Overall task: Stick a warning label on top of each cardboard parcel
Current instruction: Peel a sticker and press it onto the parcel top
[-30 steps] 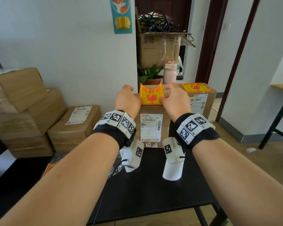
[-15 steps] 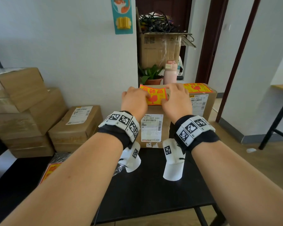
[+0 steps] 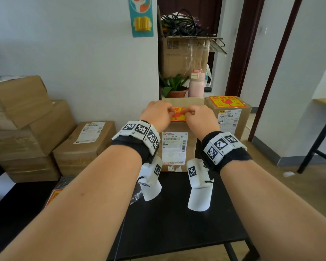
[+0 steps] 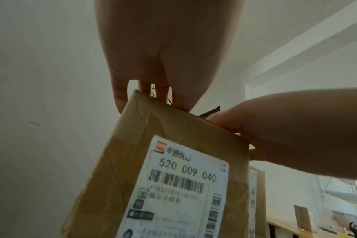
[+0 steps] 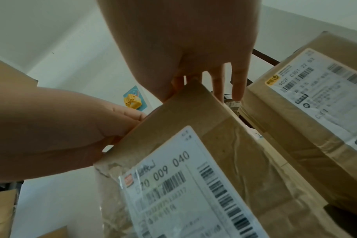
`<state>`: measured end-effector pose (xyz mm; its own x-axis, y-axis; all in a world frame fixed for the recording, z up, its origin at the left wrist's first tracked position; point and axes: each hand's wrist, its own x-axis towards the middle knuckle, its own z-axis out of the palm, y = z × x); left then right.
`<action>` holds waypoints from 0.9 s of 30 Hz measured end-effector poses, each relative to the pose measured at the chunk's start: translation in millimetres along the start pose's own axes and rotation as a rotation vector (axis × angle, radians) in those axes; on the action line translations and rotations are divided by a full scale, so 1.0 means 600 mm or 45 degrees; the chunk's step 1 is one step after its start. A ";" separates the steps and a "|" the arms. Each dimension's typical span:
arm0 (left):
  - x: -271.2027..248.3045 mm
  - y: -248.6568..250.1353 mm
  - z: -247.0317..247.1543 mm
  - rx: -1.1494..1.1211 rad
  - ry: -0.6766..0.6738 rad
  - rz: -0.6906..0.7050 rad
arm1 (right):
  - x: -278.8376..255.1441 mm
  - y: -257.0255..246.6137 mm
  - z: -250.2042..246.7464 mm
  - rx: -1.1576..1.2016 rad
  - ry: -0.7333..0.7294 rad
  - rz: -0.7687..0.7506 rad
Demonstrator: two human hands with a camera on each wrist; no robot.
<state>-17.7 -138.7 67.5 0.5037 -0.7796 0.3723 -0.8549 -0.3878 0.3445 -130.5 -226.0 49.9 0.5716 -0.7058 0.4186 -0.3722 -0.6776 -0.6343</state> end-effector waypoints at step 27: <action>0.000 0.003 0.010 0.224 -0.404 -0.022 | -0.008 0.036 0.012 0.310 0.124 -0.056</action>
<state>-19.9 -142.1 63.0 0.4780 -0.8754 0.0723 -0.8690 -0.4593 0.1842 -135.9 -235.8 29.3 0.5061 -0.7012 0.5022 -0.1548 -0.6466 -0.7469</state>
